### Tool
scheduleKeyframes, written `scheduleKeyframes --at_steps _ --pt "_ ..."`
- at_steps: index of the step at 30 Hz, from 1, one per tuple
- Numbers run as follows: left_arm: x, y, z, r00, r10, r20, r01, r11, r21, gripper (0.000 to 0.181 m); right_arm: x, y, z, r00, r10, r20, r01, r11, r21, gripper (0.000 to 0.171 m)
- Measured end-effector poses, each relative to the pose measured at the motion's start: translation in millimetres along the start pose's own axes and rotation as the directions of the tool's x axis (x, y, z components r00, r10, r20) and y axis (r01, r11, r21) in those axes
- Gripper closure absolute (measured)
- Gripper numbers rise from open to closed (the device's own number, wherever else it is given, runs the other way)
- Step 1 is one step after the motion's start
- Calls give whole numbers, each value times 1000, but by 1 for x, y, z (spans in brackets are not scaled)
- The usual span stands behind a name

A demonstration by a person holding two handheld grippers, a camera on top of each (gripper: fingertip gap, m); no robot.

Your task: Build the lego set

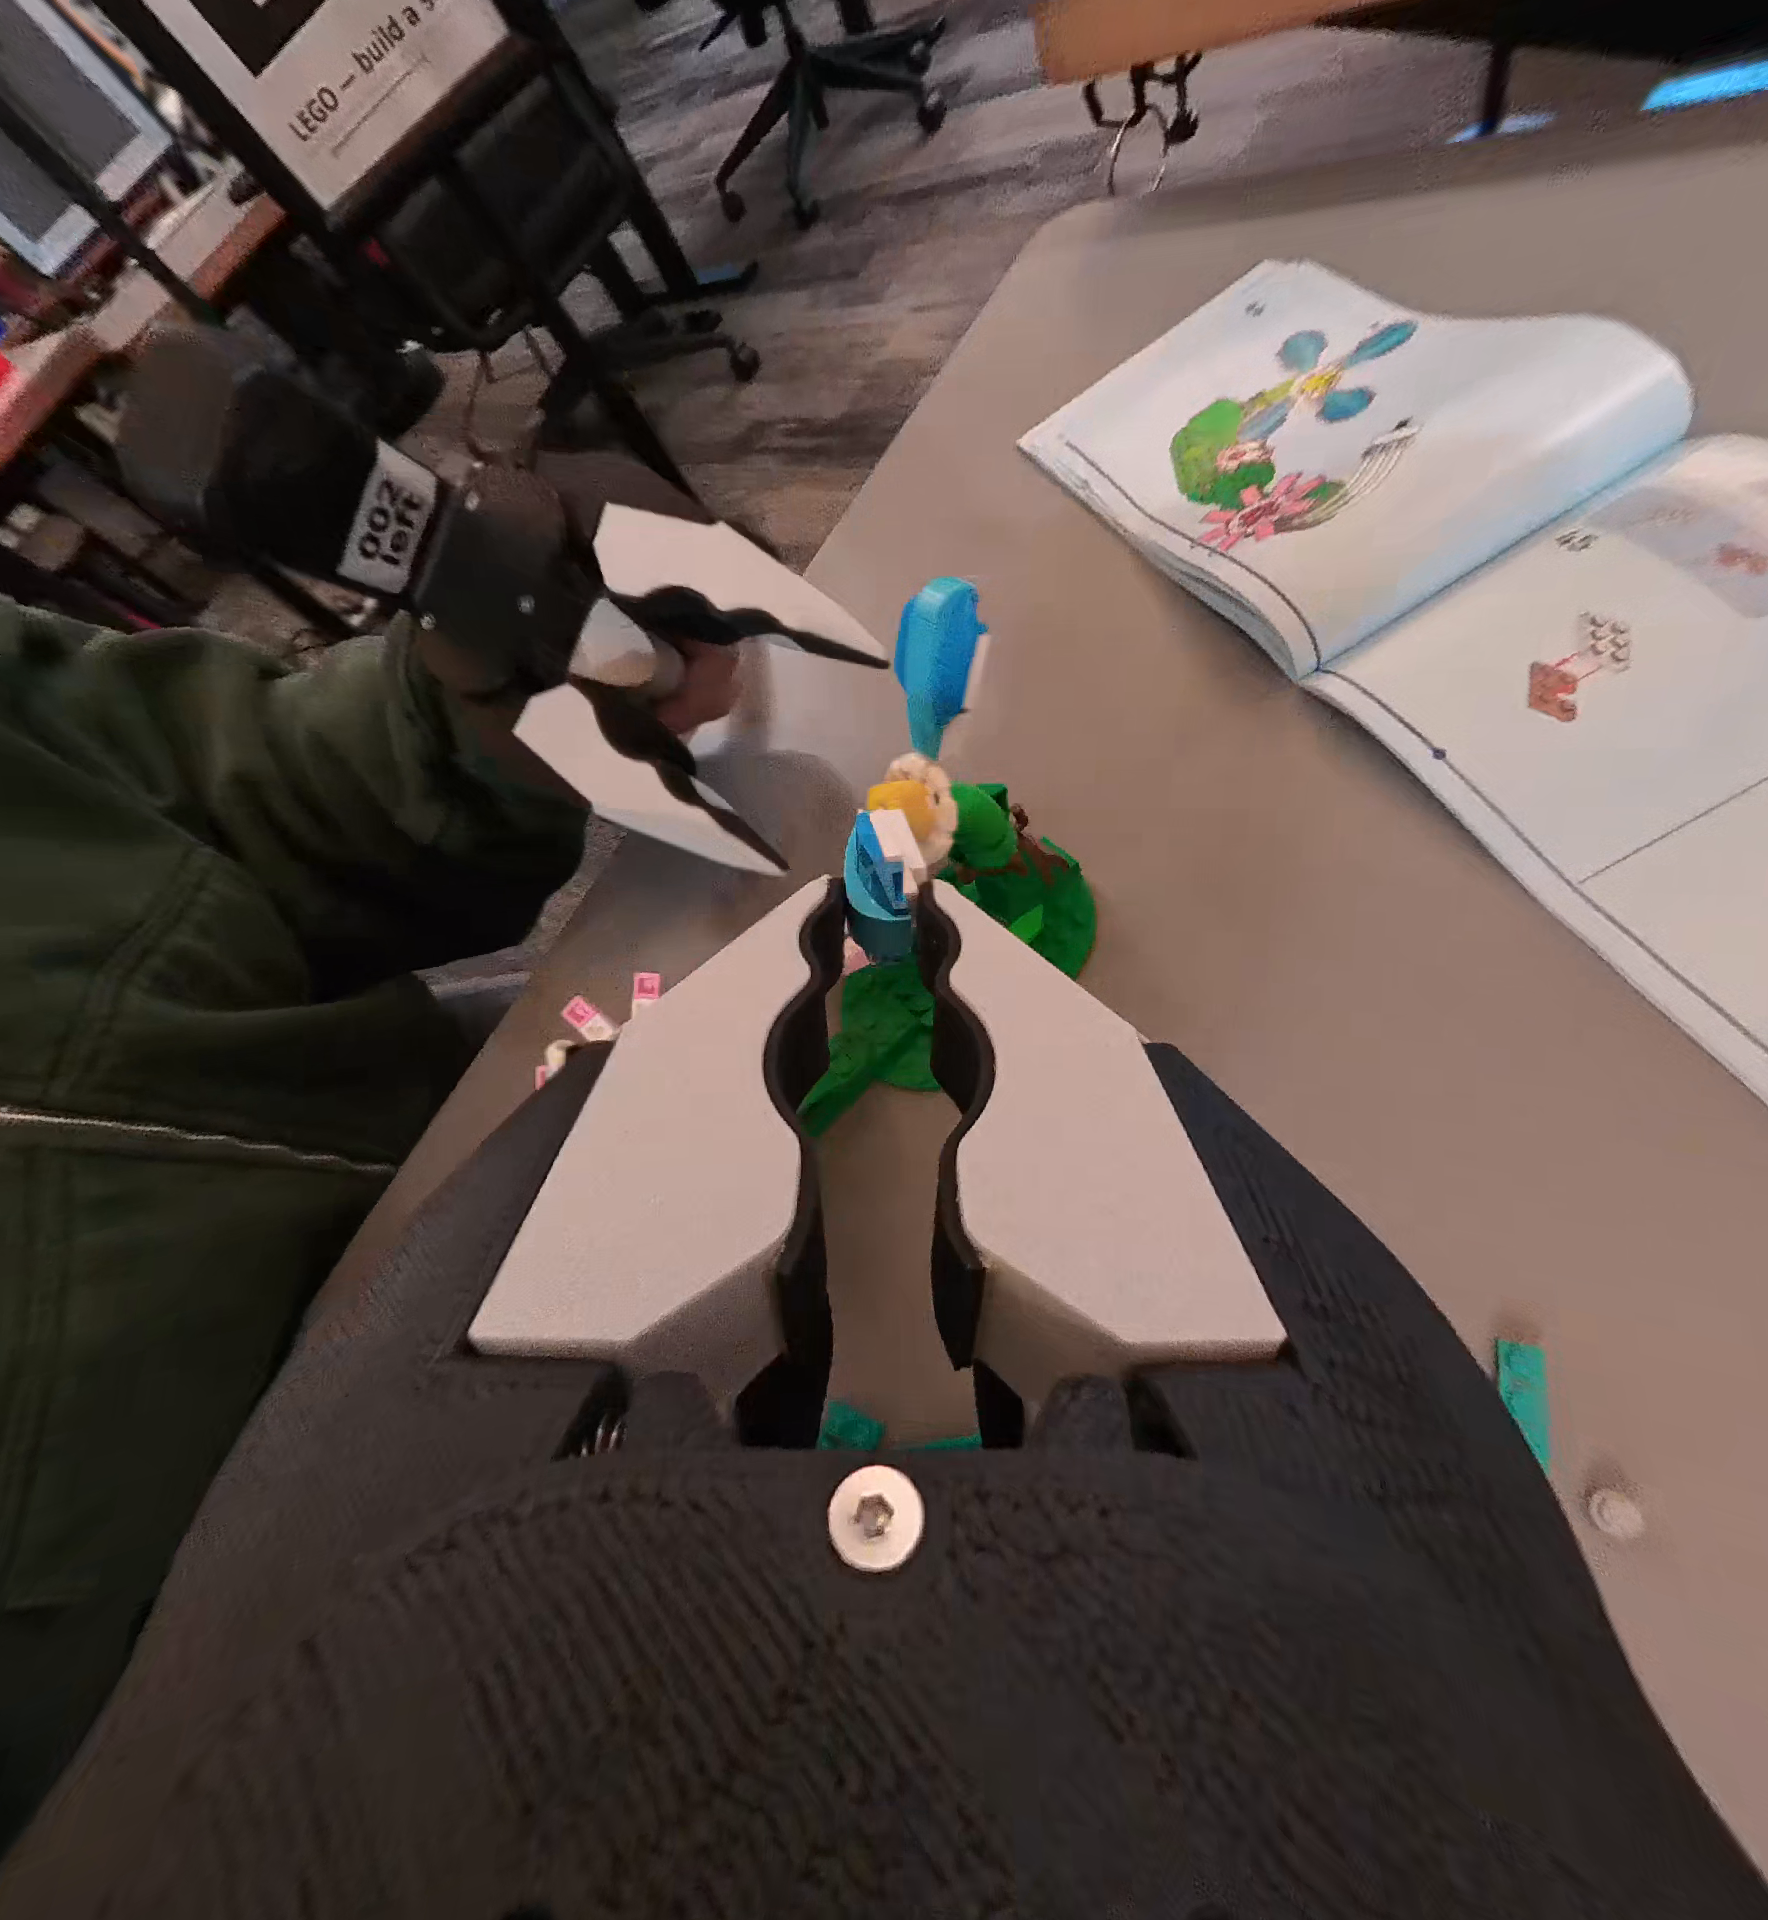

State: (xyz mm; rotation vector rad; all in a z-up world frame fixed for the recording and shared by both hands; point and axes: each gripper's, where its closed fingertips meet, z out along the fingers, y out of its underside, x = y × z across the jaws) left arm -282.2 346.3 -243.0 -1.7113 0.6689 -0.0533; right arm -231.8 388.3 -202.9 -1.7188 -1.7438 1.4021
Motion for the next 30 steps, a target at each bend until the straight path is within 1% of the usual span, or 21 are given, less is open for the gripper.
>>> scheduleKeyframes --at_steps 2,5,7,13,19,22,28,30 --pt "2 5 11 999 43 2 -43 999 -19 121 8 3 5 999 8 36 -7 1000 -29 159" --pt "1 6 22 995 92 29 -91 996 -19 125 14 7 10 997 -9 82 14 998 -59 159" --pt "-1 4 27 995 92 38 -92 996 -12 128 17 8 11 995 -21 101 28 997 -68 159" --pt "-2 5 39 994 113 -3 -113 994 -11 134 19 9 15 983 -23 181 35 998 -61 159" --pt "-4 10 50 988 148 -31 -149 988 -31 146 21 12 20 976 -11 216 26 997 -66 160" --pt "-4 8 52 987 156 -28 -156 988 -15 157 20 11 20 975 -15 221 30 998 -62 160" --pt "-5 8 55 987 162 -11 -162 987 1 161 20 11 22 975 -17 221 30 998 -53 159" --pt "-8 9 55 984 180 7 -180 984 -4 165 21 11 22 975 -14 221 26 998 -50 159"
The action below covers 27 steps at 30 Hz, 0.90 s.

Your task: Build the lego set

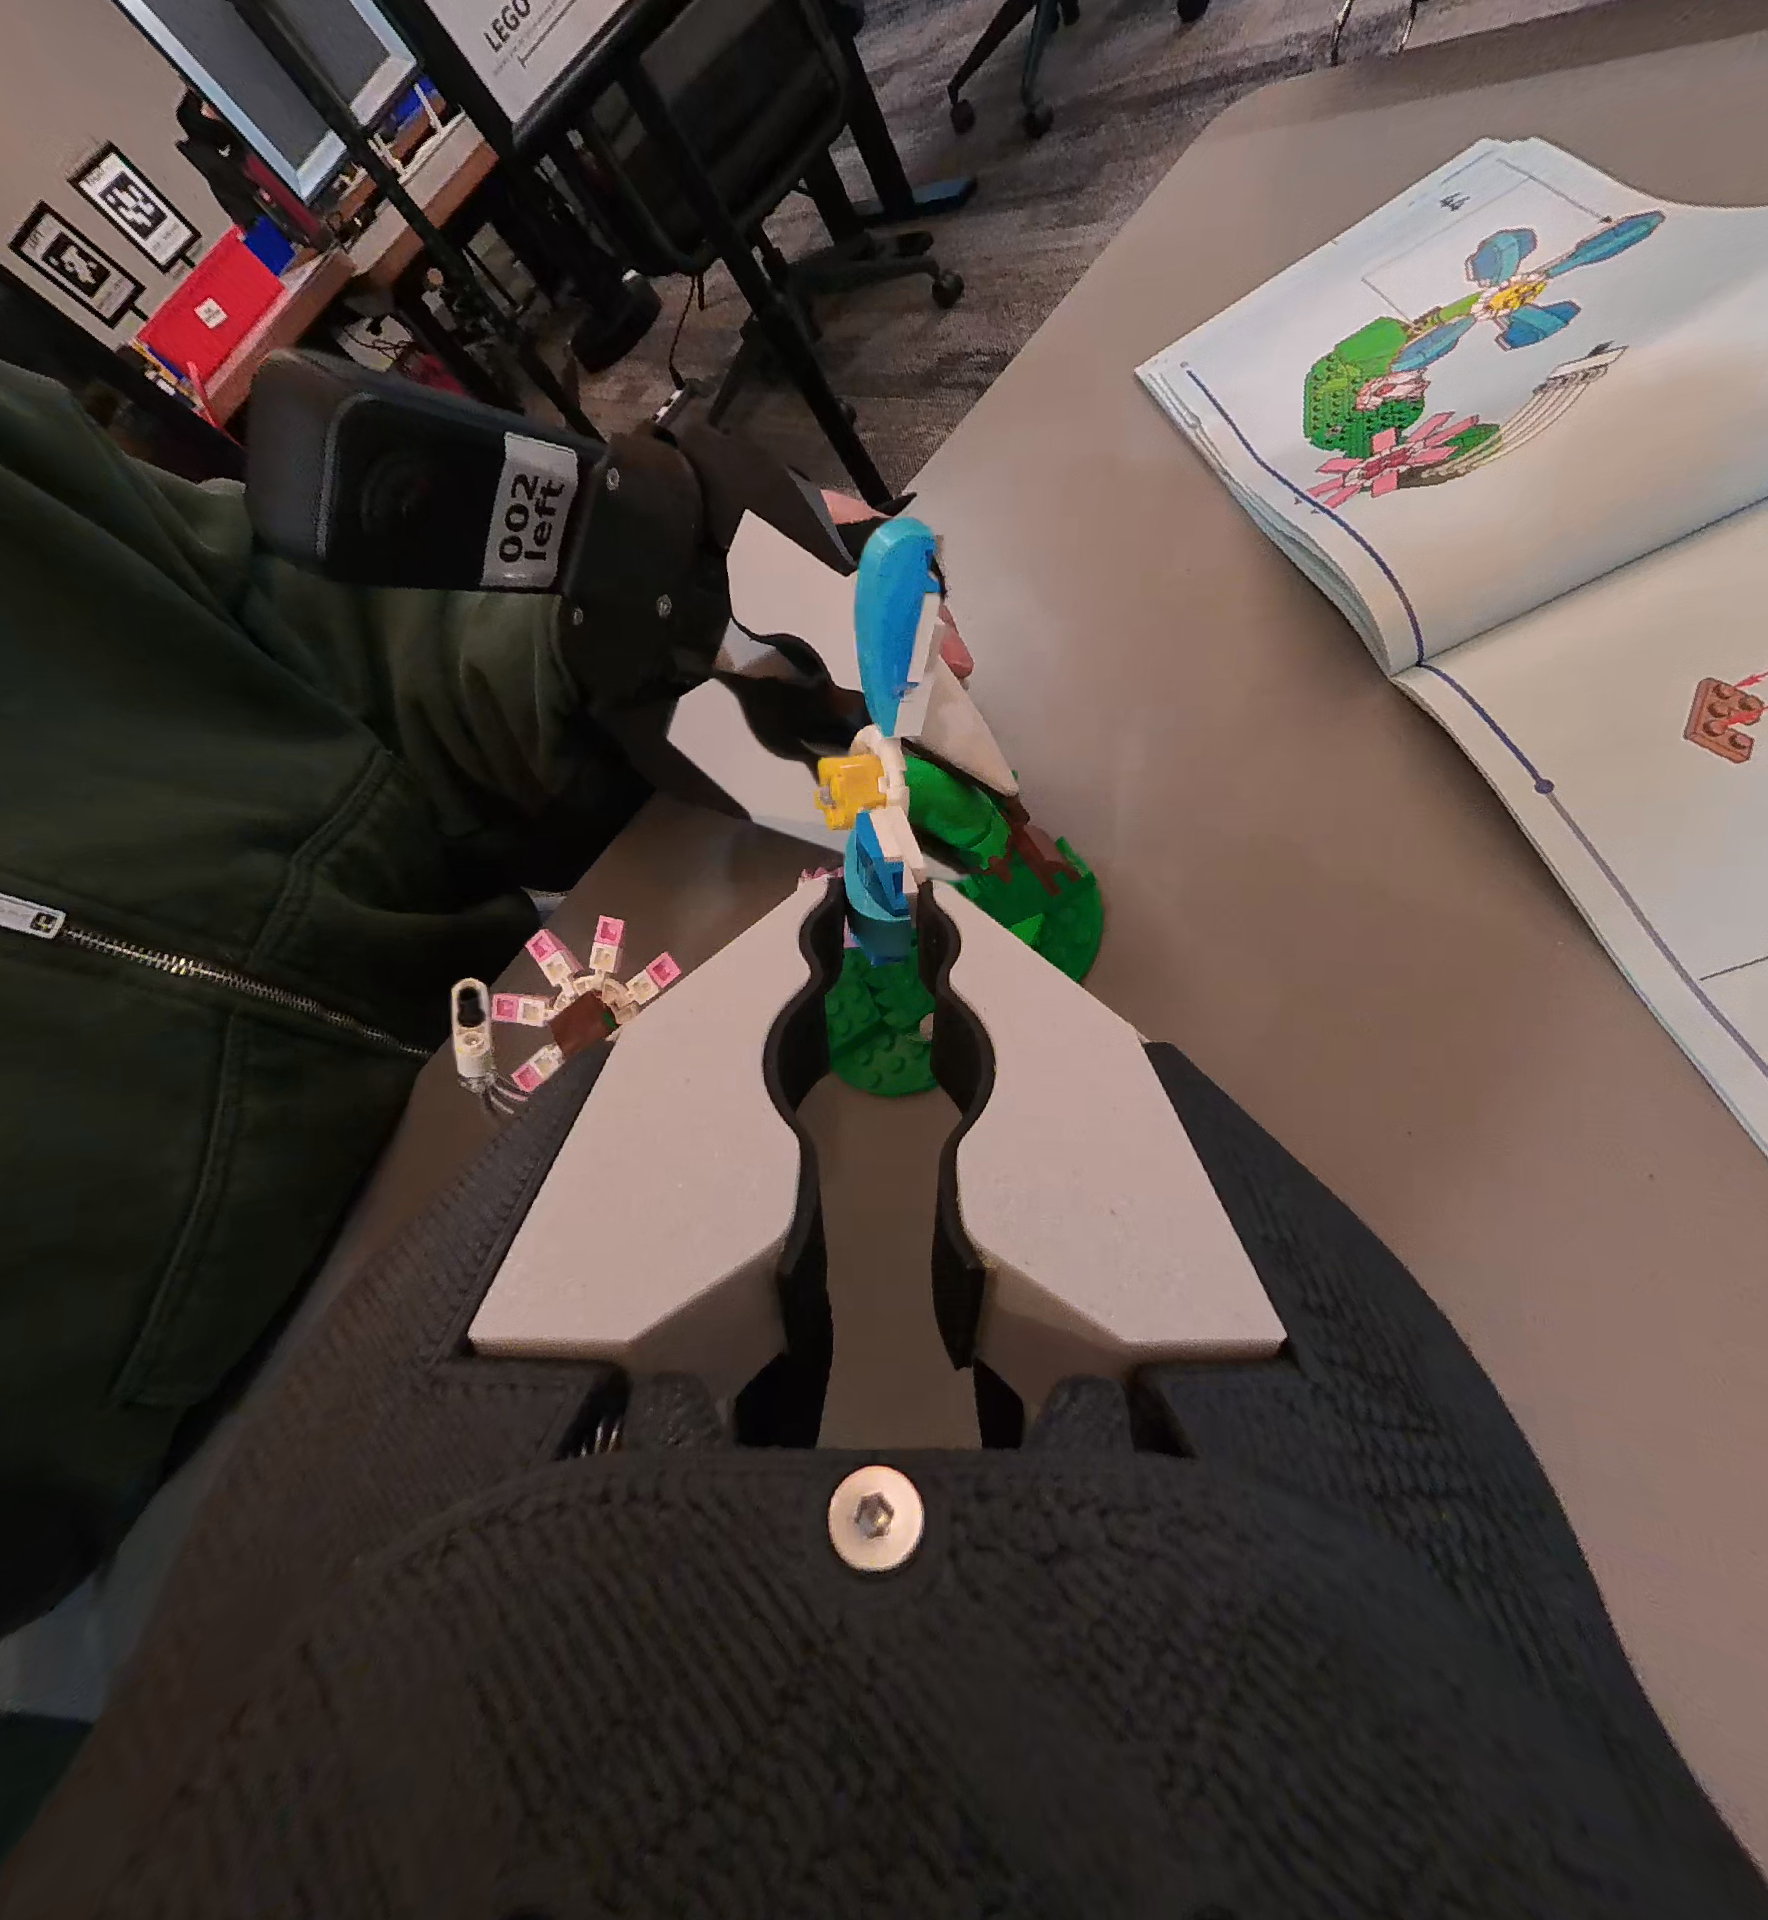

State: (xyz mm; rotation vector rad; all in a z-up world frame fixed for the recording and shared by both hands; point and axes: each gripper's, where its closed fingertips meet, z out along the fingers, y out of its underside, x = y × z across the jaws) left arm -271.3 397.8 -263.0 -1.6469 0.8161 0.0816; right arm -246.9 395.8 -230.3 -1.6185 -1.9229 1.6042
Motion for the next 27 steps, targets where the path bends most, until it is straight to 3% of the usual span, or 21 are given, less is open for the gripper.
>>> scheduleKeyframes --at_steps 7,27 --pt "-2 1 -1 1000 -19 5 19 1000 18 166 2 0 -3 999 -14 -34 13 1000 -5 160" --pt "-2 -2 -1 1000 15 -6 -14 999 53 167 7 2 -7 998 32 58 -36 998 60 159"
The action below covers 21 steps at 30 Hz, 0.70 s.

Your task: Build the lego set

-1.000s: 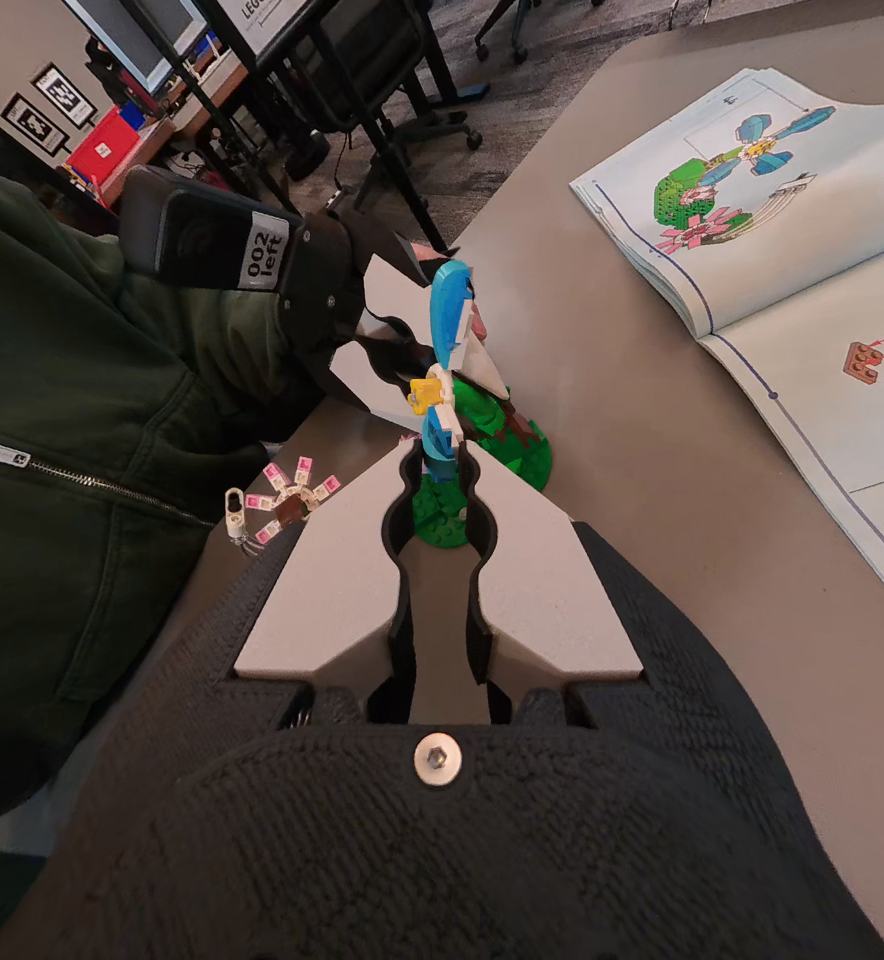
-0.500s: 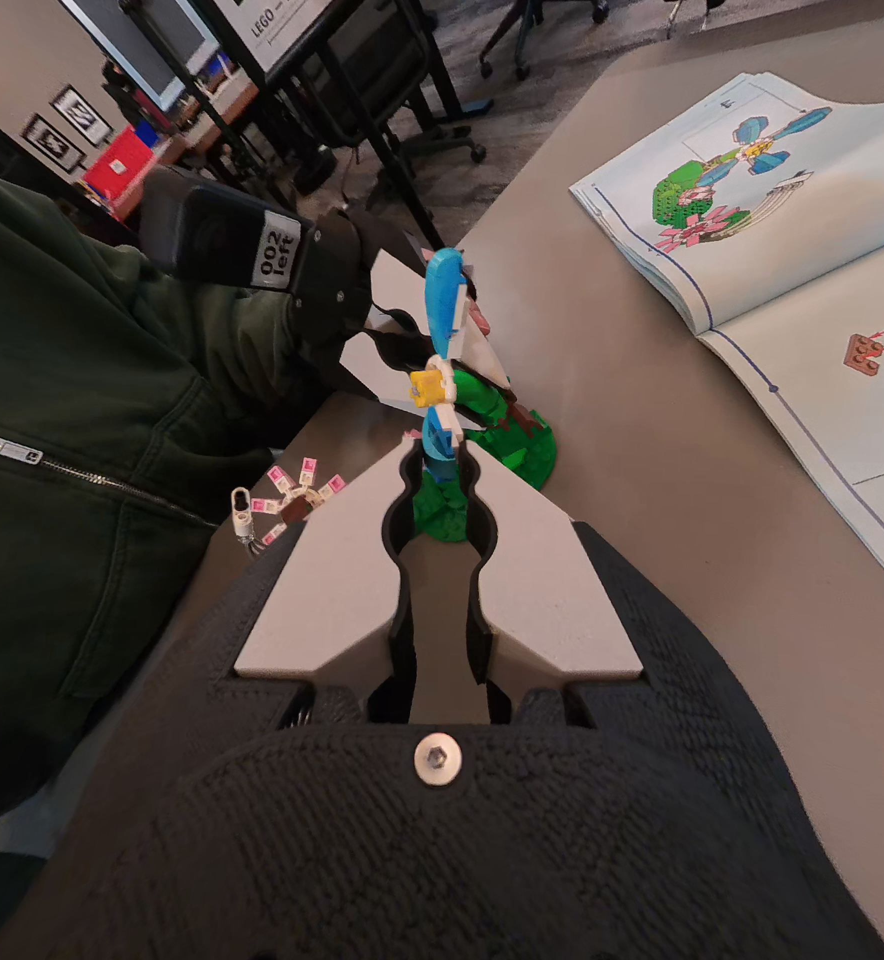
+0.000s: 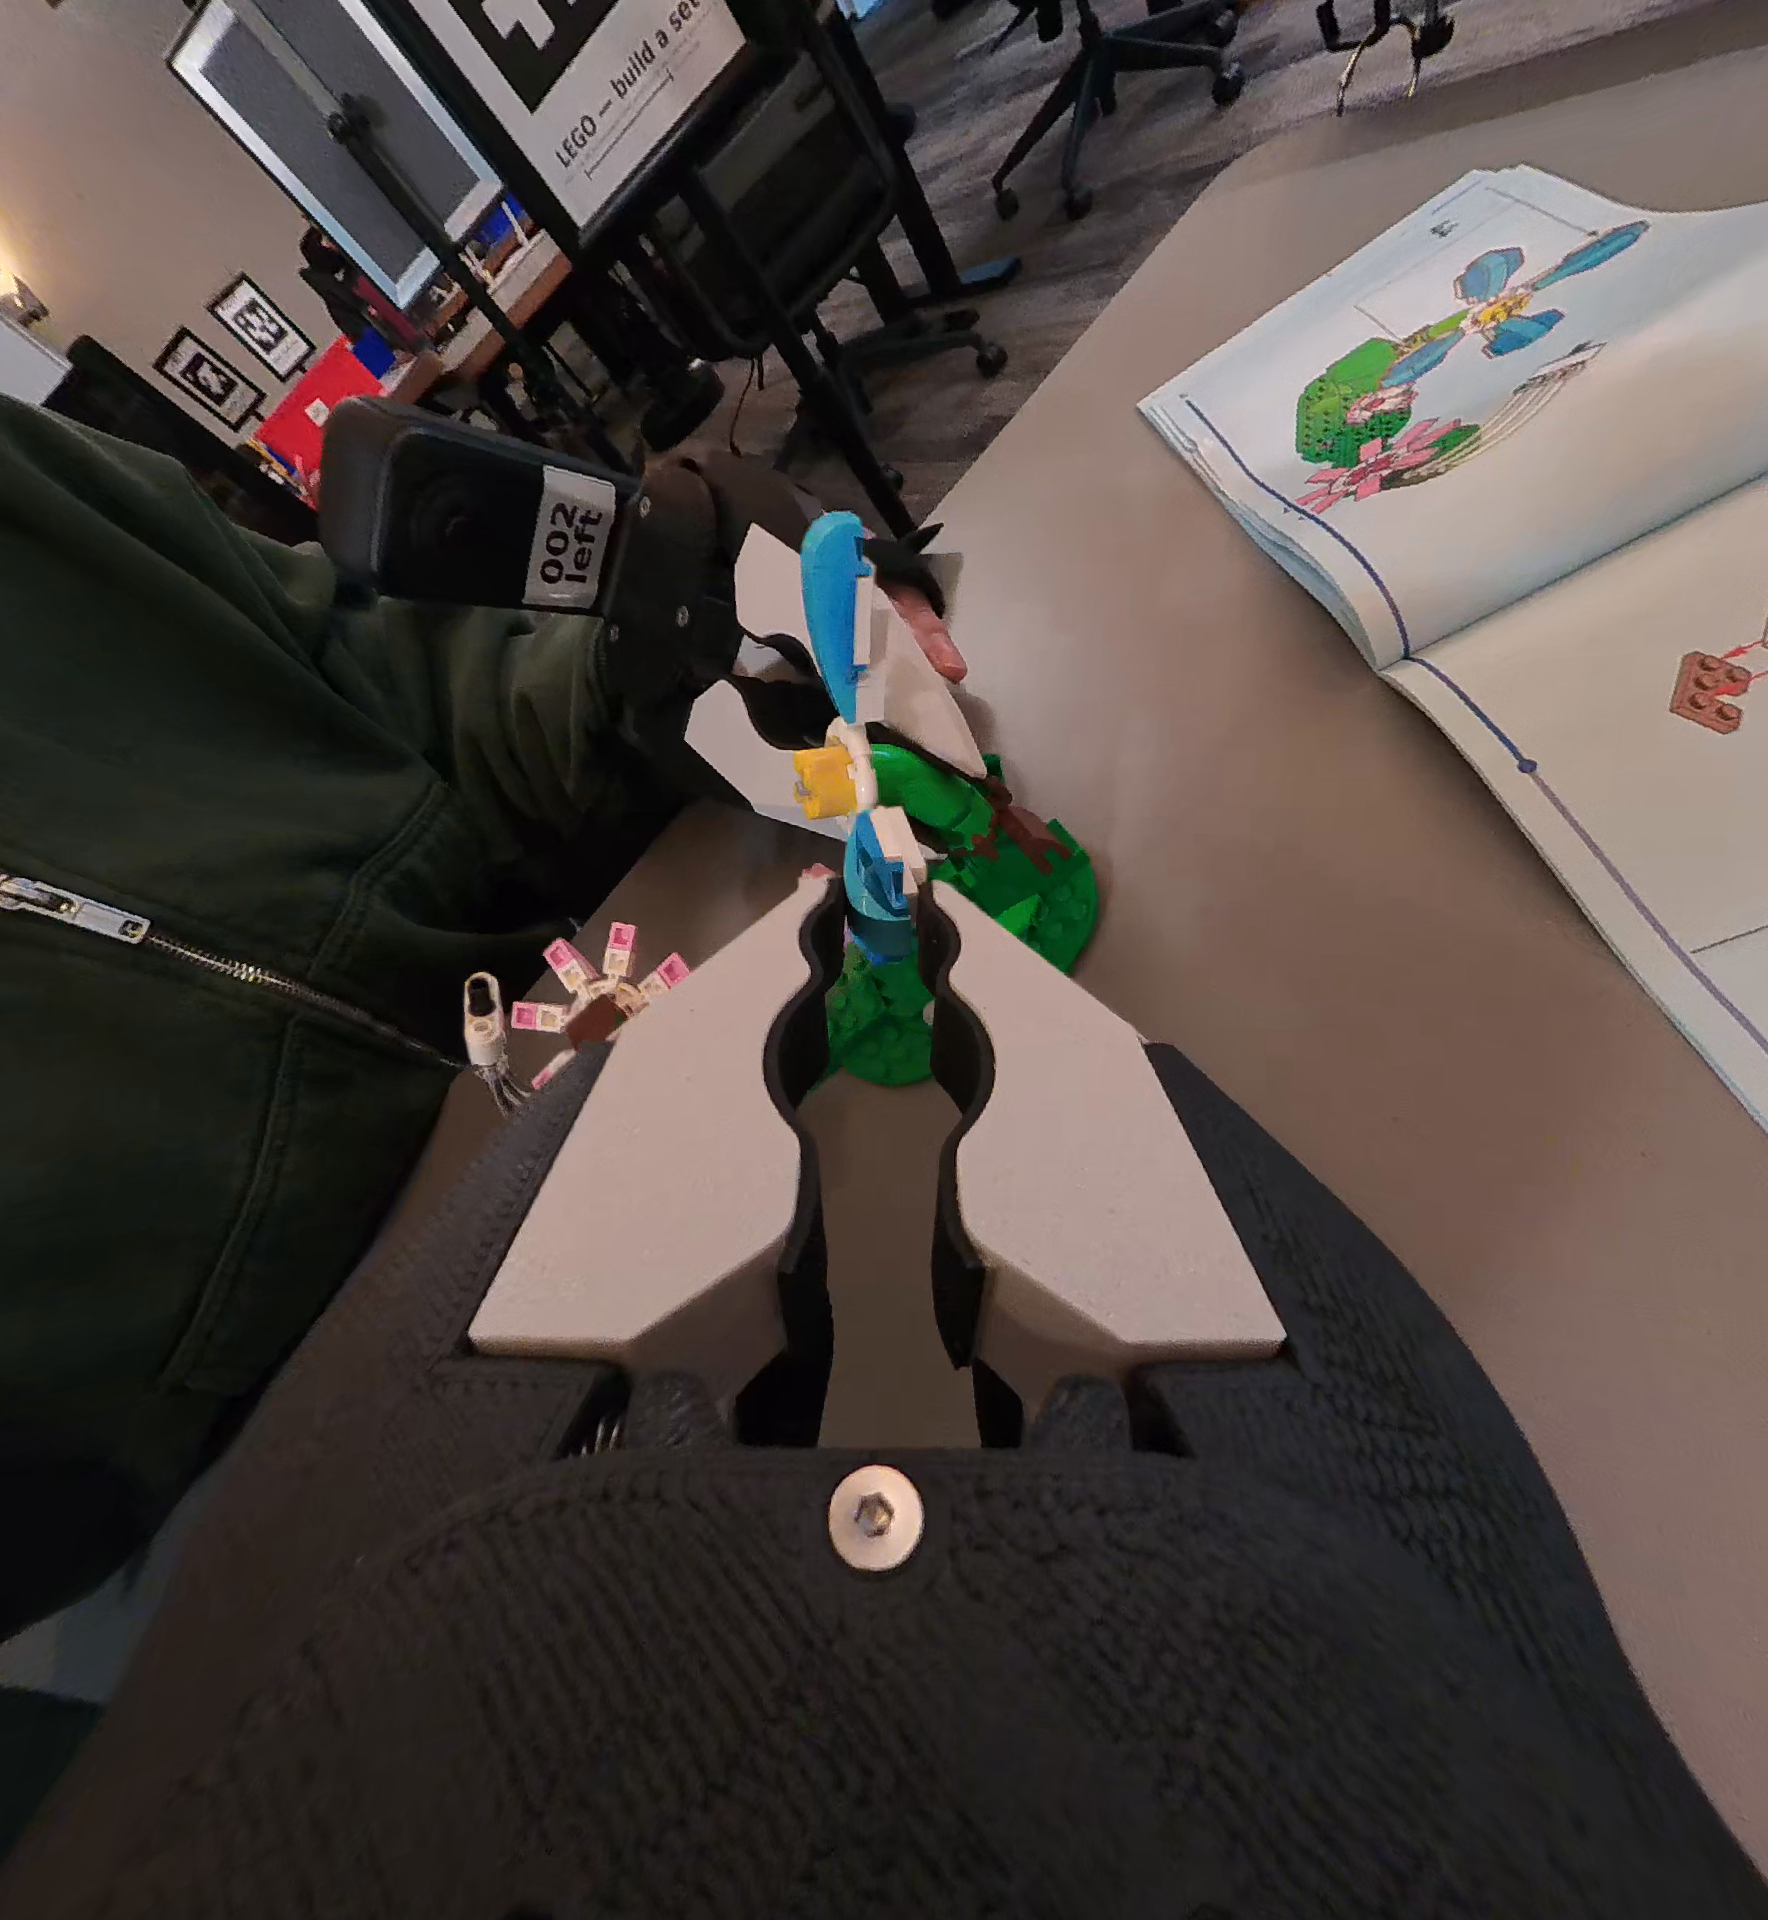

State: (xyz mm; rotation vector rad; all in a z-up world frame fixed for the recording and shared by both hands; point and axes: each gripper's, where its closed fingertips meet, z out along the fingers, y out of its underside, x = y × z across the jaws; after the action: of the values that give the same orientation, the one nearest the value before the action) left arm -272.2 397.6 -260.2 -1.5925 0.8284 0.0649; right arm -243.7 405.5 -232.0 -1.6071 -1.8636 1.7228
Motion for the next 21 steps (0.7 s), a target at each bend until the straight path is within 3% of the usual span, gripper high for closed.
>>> scheduleKeyframes --at_steps 21 --pt "-1 2 -2 998 21 51 -20 999 -29 167 -1 2 13 1000 24 0 -24 1000 15 159"
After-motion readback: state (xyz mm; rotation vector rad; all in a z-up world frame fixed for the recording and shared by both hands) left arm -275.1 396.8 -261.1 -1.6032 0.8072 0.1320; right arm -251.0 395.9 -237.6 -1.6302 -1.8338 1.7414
